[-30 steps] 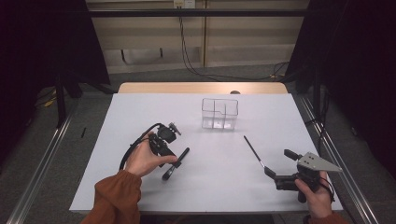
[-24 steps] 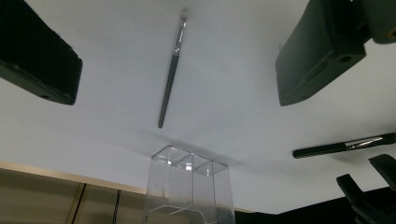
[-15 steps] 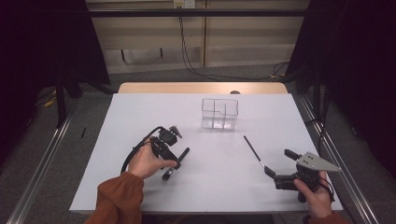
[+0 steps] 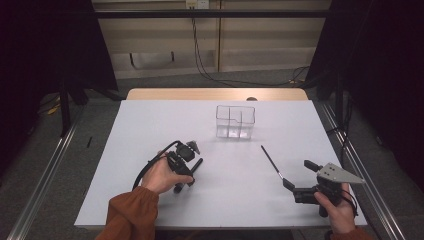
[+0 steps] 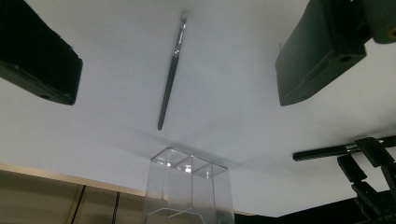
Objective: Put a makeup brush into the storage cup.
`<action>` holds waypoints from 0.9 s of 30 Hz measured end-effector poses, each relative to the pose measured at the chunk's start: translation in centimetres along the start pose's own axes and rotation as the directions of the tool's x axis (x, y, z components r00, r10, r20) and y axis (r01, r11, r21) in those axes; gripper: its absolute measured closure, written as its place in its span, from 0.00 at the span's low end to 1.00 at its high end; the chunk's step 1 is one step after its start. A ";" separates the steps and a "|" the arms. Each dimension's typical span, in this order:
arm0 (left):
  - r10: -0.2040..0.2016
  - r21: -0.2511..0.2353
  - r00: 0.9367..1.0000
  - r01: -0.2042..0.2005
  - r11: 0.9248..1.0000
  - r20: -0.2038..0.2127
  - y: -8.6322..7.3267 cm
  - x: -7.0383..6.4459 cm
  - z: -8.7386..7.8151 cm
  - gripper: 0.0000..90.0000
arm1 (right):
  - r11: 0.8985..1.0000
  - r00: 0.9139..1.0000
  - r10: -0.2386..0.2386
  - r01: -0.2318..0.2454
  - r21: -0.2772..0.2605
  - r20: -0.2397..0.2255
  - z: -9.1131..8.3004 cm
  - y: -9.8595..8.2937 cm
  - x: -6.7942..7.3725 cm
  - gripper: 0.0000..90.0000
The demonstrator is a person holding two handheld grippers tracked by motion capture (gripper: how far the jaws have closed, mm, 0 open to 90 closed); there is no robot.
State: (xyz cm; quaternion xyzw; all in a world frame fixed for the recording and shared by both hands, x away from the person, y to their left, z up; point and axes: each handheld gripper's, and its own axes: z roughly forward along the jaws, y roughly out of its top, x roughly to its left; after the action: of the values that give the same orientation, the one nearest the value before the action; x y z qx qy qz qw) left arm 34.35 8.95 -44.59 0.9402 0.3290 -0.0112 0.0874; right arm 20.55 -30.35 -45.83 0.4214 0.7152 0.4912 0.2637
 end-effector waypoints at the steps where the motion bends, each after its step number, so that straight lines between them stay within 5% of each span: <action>1: 0.004 0.002 1.000 -0.004 1.000 -0.007 0.0 0.0 0.0 0.44 | 1.000 1.000 -0.001 0.001 0.000 -0.001 0.0 0.0 0.0 0.00; 6: 0.013 0.029 0.999 -0.011 1.000 -0.049 0.3 -0.6 0.1 0.50 | 1.000 1.000 -0.003 0.003 0.005 0.001 0.0 0.0 0.0 0.00; 14: -0.003 0.066 0.999 0.006 0.998 -0.036 0.8 -1.0 0.2 0.64 | 1.000 1.000 -0.009 0.009 0.005 -0.001 0.0 0.0 0.1 0.00; 16: -0.033 0.056 0.999 0.035 0.998 -0.038 0.8 -1.0 0.3 0.65 | 1.000 1.000 -0.010 0.010 0.008 0.005 0.1 0.0 0.1 0.01; 27: -0.031 0.071 0.999 0.034 0.997 -0.044 1.0 -0.8 0.2 0.80 | 1.000 1.000 -0.009 0.009 0.006 0.010 0.1 0.0 0.1 0.01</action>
State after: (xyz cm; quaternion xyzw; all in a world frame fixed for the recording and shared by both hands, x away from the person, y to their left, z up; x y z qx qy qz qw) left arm 34.39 7.66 -44.60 0.9373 0.3455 -0.0041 0.0461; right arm 20.56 -30.20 -45.84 0.4214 0.7172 0.4860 0.2681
